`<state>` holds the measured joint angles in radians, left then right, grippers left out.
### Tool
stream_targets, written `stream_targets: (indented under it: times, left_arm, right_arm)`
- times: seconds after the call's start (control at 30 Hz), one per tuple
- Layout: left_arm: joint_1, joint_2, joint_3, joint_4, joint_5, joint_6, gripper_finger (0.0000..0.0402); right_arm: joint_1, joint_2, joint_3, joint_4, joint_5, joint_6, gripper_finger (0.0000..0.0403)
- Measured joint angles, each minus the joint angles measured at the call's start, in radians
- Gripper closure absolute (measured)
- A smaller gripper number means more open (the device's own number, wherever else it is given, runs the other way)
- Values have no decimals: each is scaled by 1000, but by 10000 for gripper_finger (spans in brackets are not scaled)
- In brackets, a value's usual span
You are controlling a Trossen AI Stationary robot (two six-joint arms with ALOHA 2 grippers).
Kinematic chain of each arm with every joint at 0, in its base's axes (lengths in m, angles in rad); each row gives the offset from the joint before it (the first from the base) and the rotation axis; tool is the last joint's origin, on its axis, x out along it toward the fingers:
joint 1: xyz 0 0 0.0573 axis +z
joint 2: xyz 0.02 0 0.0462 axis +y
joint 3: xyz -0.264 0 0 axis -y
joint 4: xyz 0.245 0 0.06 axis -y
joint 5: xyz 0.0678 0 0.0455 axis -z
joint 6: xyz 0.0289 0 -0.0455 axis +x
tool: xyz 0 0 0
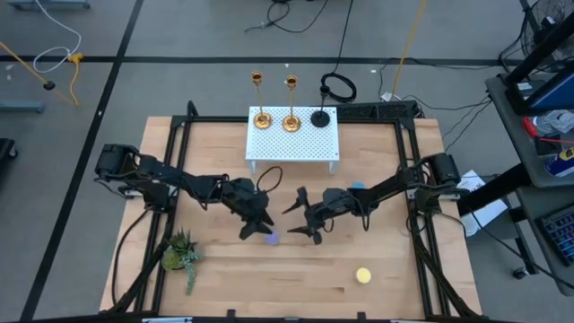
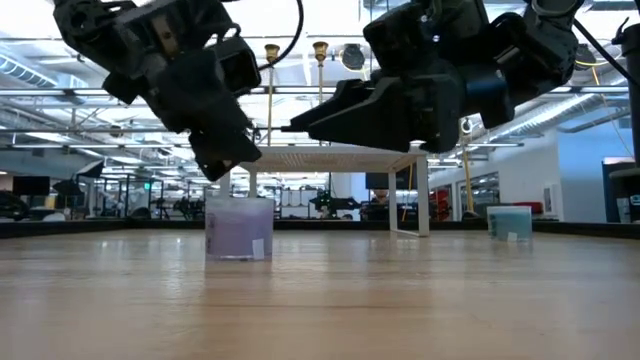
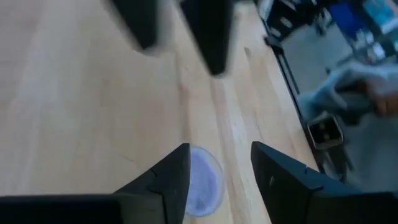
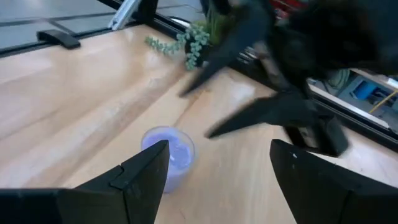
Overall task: Pick & Place candle stick holders
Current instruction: Put the purple scented candle on the shelf
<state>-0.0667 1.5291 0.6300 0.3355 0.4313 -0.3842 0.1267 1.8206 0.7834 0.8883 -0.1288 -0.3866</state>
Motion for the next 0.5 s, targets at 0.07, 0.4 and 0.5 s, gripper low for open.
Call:
stream_targets:
  times: [0.07, 0.4, 0.5]
  left_arm:
    - [-14, 0, 0, -6, -8, 17, 229]
    - [-211, 0, 0, 3, -221, 232, 229]
    - [-278, 0, 0, -21, -386, 330, 229]
  right_arm:
    - [-7, 0, 0, 9, -2, 4, 124]
    - [-12, -1, 0, 5, -5, 8, 124]
    - [-12, -1, 0, 4, -6, 8, 124]
